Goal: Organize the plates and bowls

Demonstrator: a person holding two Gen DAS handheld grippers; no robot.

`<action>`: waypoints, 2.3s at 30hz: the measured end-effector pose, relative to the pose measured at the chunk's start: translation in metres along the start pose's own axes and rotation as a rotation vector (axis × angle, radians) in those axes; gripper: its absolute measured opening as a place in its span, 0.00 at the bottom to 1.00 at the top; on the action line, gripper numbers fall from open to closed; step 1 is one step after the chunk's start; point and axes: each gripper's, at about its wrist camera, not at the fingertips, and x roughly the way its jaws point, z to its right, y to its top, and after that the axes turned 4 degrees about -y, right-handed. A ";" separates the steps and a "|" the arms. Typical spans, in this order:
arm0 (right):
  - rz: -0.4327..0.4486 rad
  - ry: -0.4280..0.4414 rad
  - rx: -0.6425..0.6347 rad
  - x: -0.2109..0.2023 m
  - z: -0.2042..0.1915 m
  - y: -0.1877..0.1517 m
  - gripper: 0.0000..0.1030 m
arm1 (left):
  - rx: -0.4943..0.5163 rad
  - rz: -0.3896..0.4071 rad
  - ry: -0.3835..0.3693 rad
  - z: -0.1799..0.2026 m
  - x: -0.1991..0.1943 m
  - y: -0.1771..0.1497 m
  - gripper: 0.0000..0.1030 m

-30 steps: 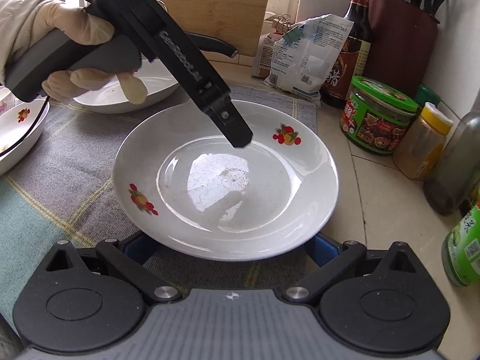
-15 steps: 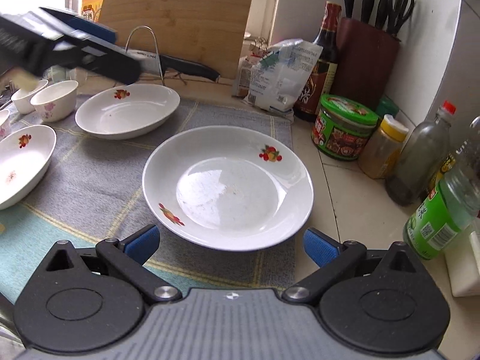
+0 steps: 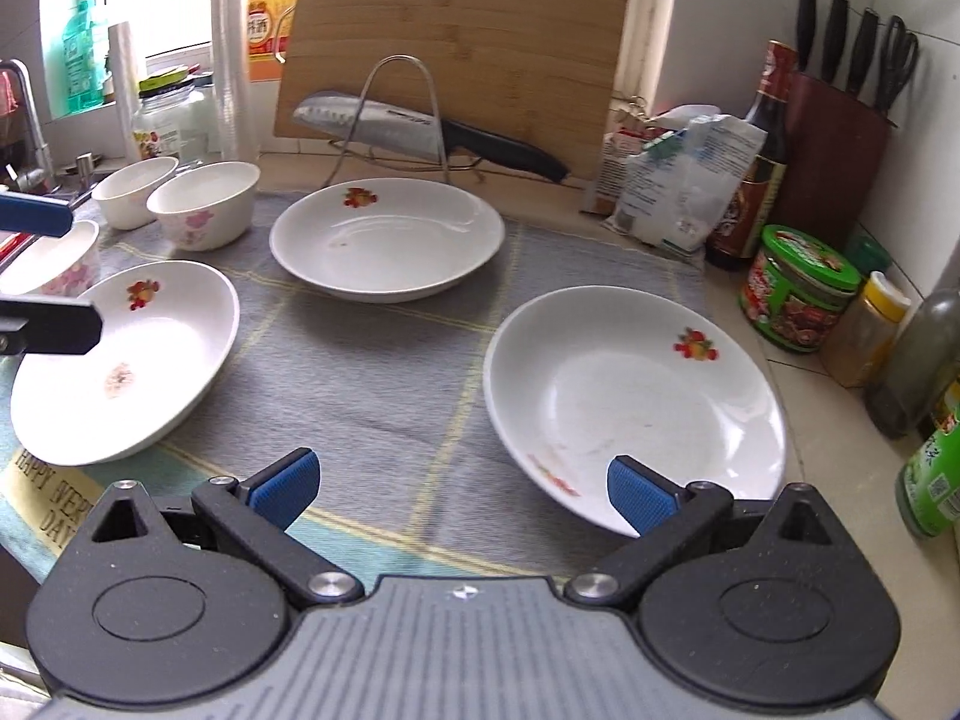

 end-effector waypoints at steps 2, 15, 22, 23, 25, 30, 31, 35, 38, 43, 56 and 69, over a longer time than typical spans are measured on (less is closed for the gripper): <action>-0.003 0.010 0.003 -0.001 -0.010 0.002 1.00 | -0.013 -0.005 0.011 -0.009 -0.007 -0.010 0.98; -0.008 0.084 -0.059 0.001 -0.051 0.024 1.00 | -0.101 -0.076 0.047 -0.029 -0.025 -0.052 0.98; -0.017 0.192 -0.122 0.019 -0.049 0.028 1.00 | -0.169 -0.155 0.121 -0.019 -0.017 -0.064 0.98; -0.020 0.210 -0.129 0.021 -0.048 0.028 1.00 | -0.176 -0.166 0.127 -0.018 -0.014 -0.066 0.98; -0.031 0.247 -0.140 0.027 -0.047 0.028 1.00 | -0.196 -0.196 0.147 -0.016 -0.006 -0.071 0.98; -0.073 0.348 -0.162 0.041 -0.053 0.029 1.00 | -0.228 -0.245 0.186 -0.016 0.008 -0.086 0.98; -0.083 0.359 -0.175 0.044 -0.056 0.029 1.00 | -0.235 -0.251 0.195 -0.017 0.010 -0.088 0.98; -0.105 0.388 -0.217 0.050 -0.071 0.032 1.00 | -0.260 -0.259 0.173 -0.024 0.015 -0.096 0.98; -0.126 0.396 -0.232 0.056 -0.083 0.035 1.00 | -0.241 -0.237 0.143 -0.027 0.016 -0.099 0.99; -0.158 0.397 -0.248 0.065 -0.103 0.043 1.00 | -0.170 -0.216 0.073 -0.036 0.022 -0.095 0.99; -0.229 0.341 -0.243 0.095 -0.138 0.060 1.00 | -0.025 -0.159 -0.076 -0.062 0.034 -0.092 1.00; -0.291 0.327 -0.254 0.102 -0.148 0.071 1.00 | 0.052 -0.094 -0.160 -0.072 0.034 -0.098 1.00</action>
